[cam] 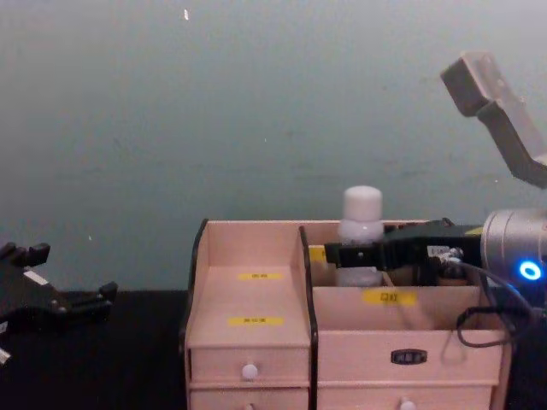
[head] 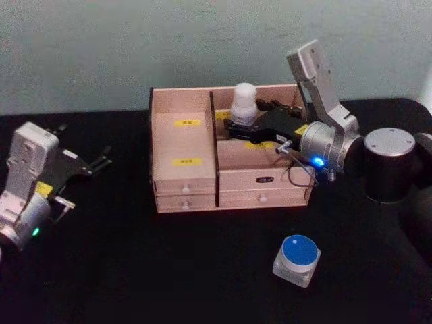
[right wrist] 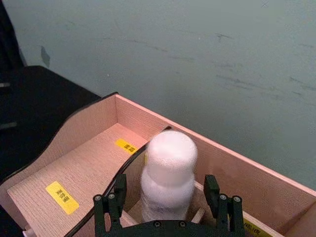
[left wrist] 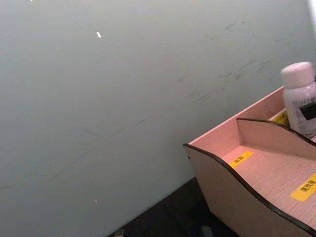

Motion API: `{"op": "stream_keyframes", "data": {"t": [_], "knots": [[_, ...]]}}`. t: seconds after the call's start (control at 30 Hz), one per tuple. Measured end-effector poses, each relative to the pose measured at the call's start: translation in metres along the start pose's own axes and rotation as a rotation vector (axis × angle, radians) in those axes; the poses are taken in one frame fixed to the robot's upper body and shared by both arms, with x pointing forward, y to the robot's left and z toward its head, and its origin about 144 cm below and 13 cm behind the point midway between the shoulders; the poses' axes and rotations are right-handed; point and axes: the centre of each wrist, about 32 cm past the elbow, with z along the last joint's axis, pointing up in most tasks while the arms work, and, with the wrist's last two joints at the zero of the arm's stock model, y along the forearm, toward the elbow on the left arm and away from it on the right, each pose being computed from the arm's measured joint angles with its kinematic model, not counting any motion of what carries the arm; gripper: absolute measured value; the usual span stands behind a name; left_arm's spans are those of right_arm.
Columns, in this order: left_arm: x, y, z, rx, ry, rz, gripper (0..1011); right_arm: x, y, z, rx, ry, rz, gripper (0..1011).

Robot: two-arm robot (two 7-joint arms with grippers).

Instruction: Pick up the facial cleanser and watermelon frost from the table and place them into the tiered storage box.

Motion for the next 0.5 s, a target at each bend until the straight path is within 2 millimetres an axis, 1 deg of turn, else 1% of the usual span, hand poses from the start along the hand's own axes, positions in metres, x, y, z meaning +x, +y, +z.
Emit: {"op": "stream_keyframes", "data": {"t": [0.33,0.5], "knots": [[0.0000,0.0000,0.0000,0.000,0.000,0.000,1001,0.0000,-0.0004,0.0007,0.002,0.000,0.001,1000],[0.0000,0.0000,0.0000,0.000,0.000,0.000,1001,-0.0003,-0.0073,0.0049,0.028,-0.005,-0.001,1000]]}}
